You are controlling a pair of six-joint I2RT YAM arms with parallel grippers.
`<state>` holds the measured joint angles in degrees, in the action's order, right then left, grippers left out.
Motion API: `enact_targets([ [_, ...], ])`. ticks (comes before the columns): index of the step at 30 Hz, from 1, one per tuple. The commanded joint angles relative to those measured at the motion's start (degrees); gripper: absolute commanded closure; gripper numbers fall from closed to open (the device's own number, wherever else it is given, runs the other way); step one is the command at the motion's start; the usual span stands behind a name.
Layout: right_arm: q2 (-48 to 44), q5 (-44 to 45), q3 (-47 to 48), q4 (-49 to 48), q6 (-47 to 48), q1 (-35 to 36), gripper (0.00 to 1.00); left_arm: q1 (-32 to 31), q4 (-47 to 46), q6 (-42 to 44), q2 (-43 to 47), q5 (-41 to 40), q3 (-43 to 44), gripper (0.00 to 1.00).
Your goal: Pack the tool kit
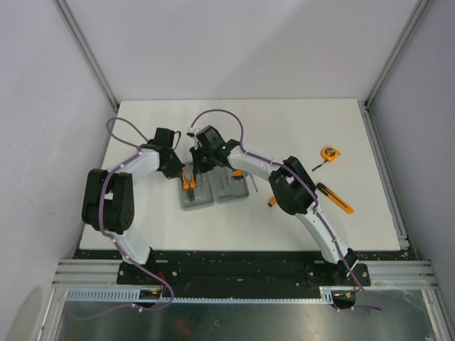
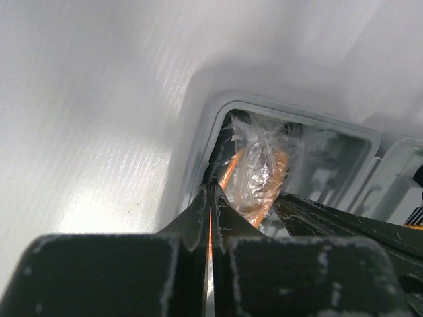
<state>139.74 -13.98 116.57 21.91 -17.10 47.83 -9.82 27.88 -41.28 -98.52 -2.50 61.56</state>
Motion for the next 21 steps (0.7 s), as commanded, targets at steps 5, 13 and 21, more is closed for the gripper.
enact_targets([
  [5, 8.57, -4.62, -2.45, 7.49, -2.57, 3.37, 0.98, -2.52, 10.56, -3.20, -8.05, 4.17, -1.81, 1.00],
  [13, 6.51, -7.56, 2.75, 8.64, -5.16, 2.29, 0.96, -0.48, 11.00, -1.01, -6.82, 6.74, -1.70, 1.00],
  [21, -6.77, -3.52, 2.40, 3.41, -5.62, -3.22, 0.75, -0.50, 10.99, 2.70, 6.73, -0.46, 3.32, 0.88],
])
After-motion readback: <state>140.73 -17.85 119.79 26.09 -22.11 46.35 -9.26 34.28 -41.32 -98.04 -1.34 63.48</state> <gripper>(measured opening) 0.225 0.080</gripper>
